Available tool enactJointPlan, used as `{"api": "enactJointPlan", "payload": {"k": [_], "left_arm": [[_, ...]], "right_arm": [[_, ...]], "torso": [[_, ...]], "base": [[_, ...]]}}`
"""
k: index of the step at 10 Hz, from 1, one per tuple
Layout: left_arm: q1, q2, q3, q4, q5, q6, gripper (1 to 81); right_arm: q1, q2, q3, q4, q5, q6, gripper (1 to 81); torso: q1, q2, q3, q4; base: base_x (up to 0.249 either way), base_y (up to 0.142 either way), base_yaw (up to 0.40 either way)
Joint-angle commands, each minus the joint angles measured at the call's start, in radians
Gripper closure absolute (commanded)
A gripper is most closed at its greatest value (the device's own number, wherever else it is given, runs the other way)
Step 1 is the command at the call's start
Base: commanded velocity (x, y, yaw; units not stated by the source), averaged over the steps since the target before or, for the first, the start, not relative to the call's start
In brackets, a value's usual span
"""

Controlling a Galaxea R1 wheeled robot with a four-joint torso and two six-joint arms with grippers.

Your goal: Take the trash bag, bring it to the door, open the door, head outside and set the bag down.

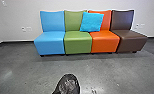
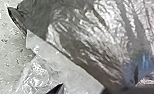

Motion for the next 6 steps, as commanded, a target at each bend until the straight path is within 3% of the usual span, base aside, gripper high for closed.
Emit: {"api": "enactJointPlan", "payload": {"k": [1,5,6], "left_arm": [[-0.106,0.053,-0.096,-0.003,0.027,0.001,1.0],[-0.105,0.044,-0.088,-0.003,0.035,0.005,1.0],[-0.105,0.044,-0.088,-0.003,0.038,0.005,81.1]], "right_arm": [[0.071,-0.038,0.033,0.013,-0.046,0.0,1.0],[0.071,-0.038,0.035,0.011,-0.046,0.0,1.0],[0.071,-0.036,0.036,0.011,-0.046,0.0,1.0]], "torso": [[0.0,0.0,0.0,0.0],[0.0,0.0,0.0,0.0],[0.0,0.0,0.0,0.0]], "base": [[0.0,0.0,0.0],[0.0,0.0,0.0],[0.0,0.0,0.0]]}}
